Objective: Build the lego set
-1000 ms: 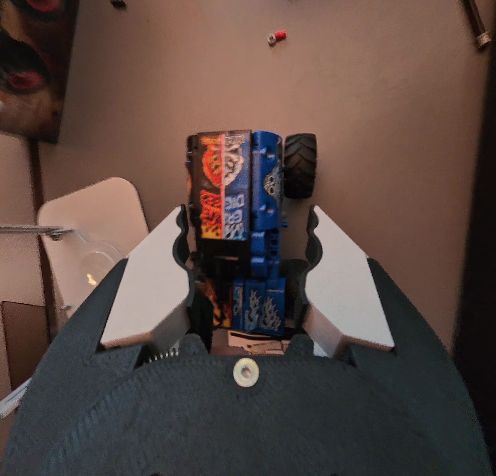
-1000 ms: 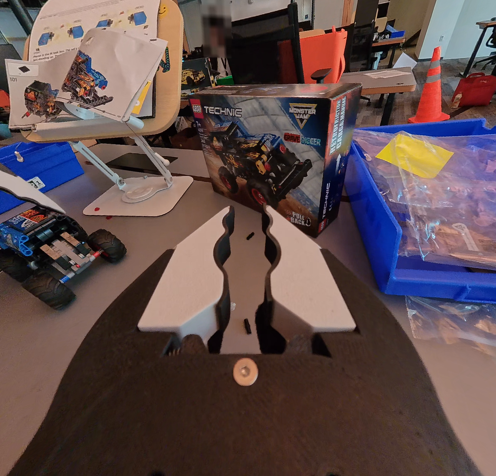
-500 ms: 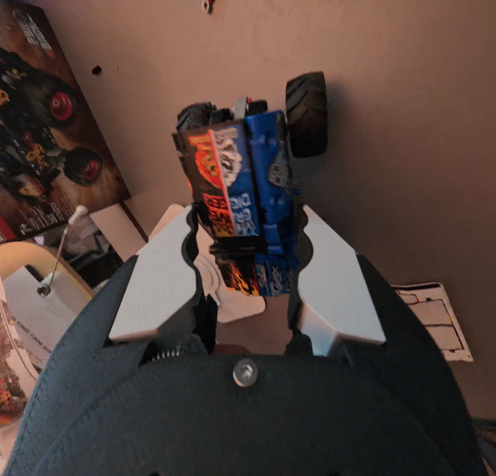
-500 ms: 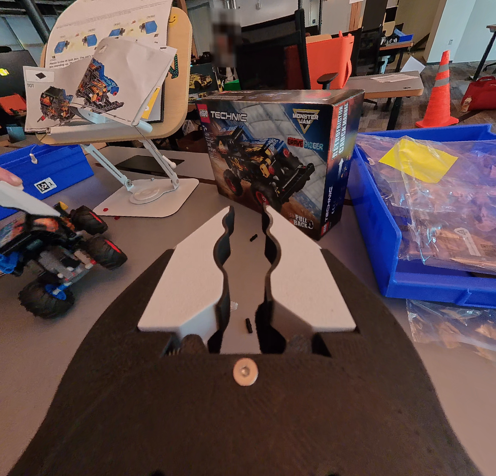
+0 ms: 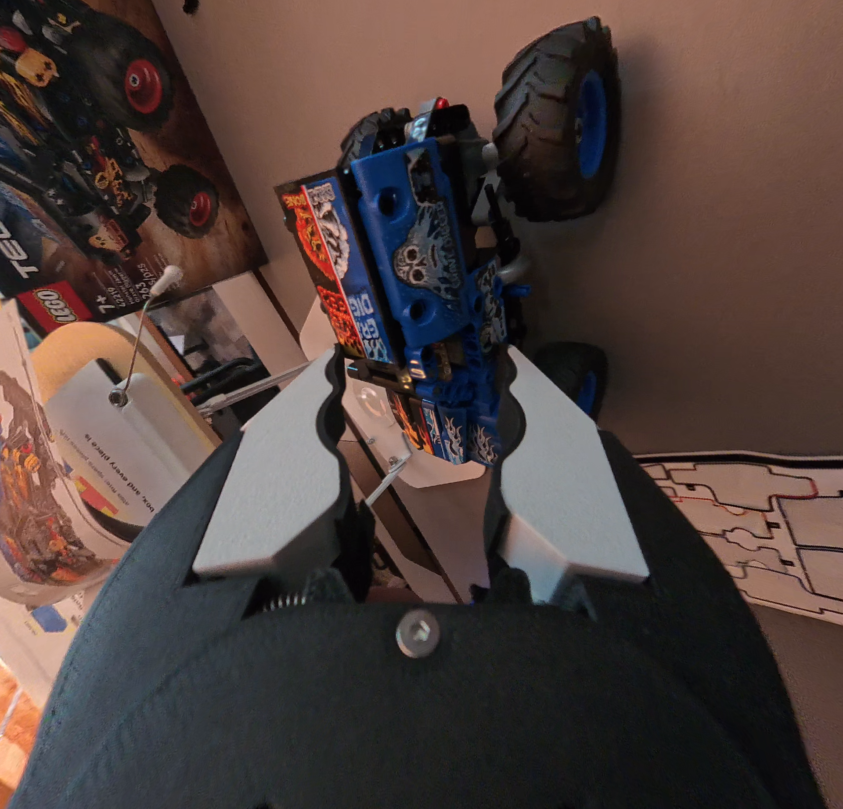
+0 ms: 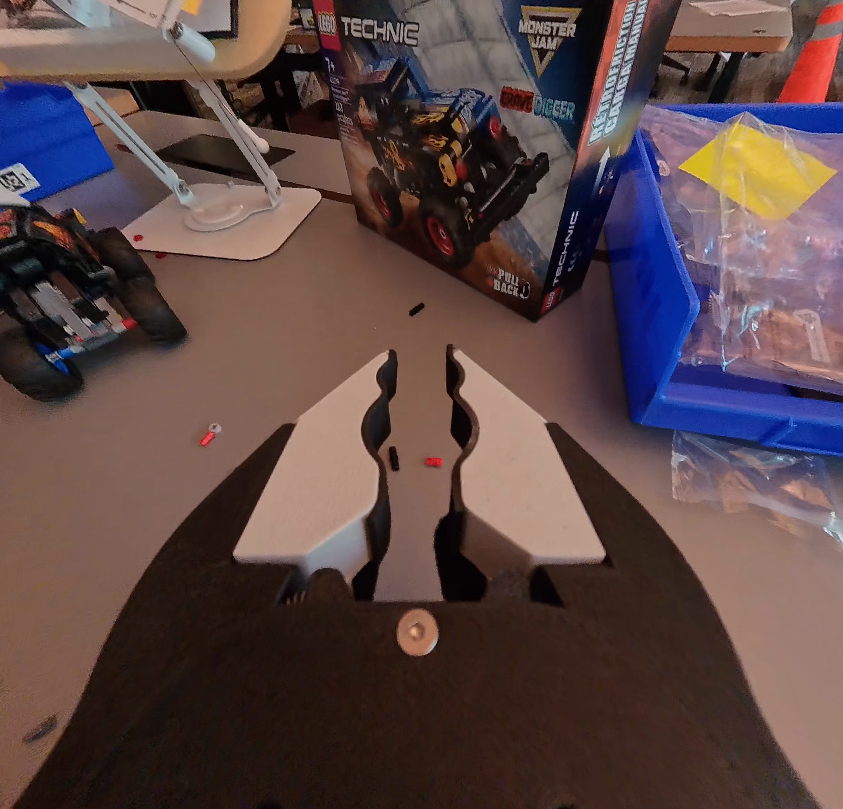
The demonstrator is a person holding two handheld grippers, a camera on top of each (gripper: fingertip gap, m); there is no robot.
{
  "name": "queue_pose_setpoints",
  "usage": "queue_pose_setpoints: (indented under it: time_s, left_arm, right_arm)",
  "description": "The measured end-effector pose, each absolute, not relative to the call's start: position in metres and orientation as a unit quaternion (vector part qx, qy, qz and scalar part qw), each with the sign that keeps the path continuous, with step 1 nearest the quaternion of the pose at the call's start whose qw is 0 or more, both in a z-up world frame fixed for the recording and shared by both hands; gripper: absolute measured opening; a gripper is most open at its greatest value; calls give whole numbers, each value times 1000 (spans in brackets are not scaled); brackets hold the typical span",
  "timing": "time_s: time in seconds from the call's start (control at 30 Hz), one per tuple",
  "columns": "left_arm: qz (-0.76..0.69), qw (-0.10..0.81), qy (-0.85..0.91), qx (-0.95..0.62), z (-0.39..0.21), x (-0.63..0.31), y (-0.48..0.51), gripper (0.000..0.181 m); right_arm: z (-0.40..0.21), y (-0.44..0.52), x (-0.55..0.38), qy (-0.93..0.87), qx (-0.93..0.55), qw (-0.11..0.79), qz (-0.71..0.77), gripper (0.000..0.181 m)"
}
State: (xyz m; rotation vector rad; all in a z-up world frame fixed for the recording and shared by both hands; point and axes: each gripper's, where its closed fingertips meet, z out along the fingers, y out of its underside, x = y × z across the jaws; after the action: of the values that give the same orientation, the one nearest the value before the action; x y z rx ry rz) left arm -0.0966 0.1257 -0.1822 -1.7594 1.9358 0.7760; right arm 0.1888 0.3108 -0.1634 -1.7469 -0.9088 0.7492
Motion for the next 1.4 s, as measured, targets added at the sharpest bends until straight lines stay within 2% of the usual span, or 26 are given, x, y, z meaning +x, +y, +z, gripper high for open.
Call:
queue_pose_setpoints:
  time_s: [0.3, 0.4, 0.6, 0.7, 1.17, 1.4]
  left_arm:
    - [290, 237, 618, -691, -186, -120, 117, 76]
    - [299, 246, 595, -705, -185, -127, 116, 67]
    - [282, 285, 556, -728, -187, -134, 114, 66]
    - [279, 263, 551, -742, -198, -148, 106, 53]
    - [276, 303, 477, -777, -162, -185, 98, 71]
    - [195, 274, 504, -795, -180, -174, 107, 84]
  right_arm:
    - [-179, 296, 185, -428, -714, 456, 314, 16]
    - [-190, 273, 177, -487, -692, 420, 328, 11]
    - [-227, 210, 153, -629, -633, 318, 321, 11]
    - [-241, 194, 147, -662, -622, 281, 310, 12]
    - [-264, 174, 143, -702, -611, 228, 286, 7]
    - [-264, 173, 144, -700, -613, 222, 292, 6]
